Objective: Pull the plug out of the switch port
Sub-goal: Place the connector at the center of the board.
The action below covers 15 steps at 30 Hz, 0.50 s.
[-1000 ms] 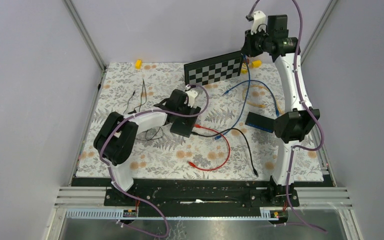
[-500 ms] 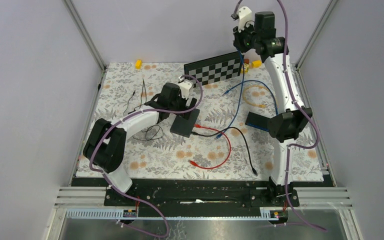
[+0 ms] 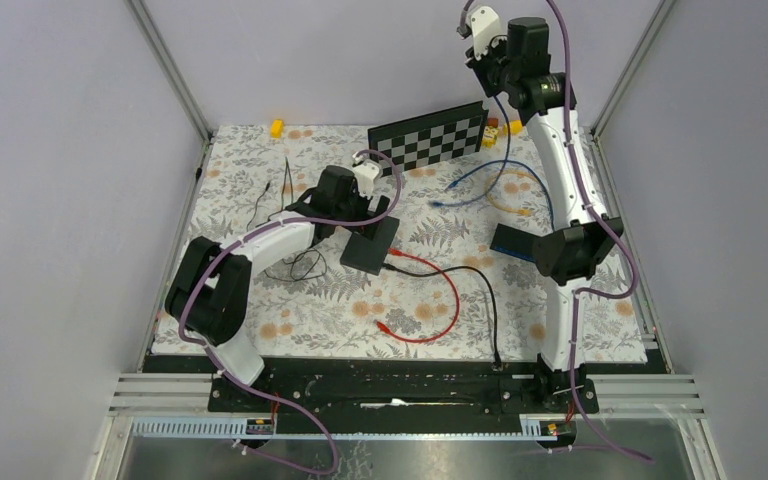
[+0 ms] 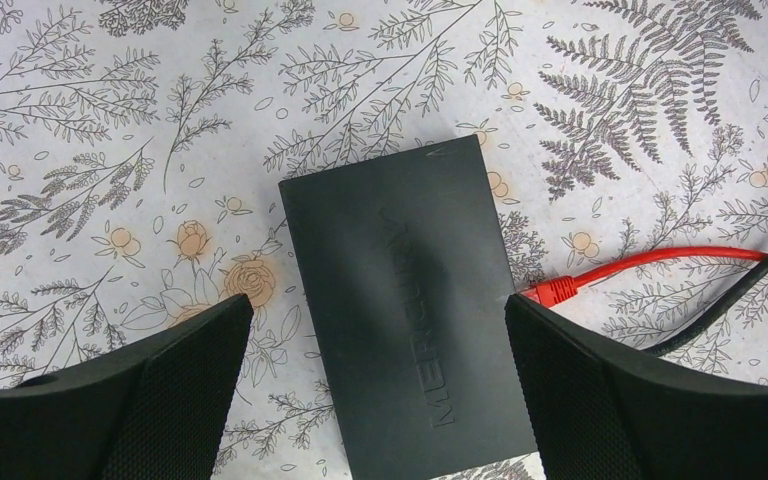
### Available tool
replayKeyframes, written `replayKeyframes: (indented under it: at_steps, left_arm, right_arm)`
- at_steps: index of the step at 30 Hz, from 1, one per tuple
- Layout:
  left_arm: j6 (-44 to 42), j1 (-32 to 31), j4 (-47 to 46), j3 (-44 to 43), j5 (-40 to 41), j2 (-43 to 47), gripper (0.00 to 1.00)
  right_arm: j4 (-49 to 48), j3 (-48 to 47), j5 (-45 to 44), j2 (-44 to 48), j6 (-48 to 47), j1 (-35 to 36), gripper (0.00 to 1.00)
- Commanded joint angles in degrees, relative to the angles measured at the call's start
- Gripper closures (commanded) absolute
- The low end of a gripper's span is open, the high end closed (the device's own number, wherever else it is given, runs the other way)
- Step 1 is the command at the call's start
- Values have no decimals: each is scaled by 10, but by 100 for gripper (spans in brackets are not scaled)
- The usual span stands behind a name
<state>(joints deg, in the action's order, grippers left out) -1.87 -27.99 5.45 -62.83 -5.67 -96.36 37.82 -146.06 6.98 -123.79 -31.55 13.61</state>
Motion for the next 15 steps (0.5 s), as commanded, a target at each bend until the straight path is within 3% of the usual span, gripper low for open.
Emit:
replayKeyframes:
  at_steps: [1,8,15]
  left_arm:
    - [0,6,-26,6,-15,29,1]
    - [2,11,-22,13,-14,46,1]
    - [-2,17,-20,39,-12,77,1]
  right_arm:
    - [-28,-8,-14,61,-29,-1,100]
    - [-26,71,-9,57,-71,22,100]
    - [0,141,-86,-9,-158,46,99]
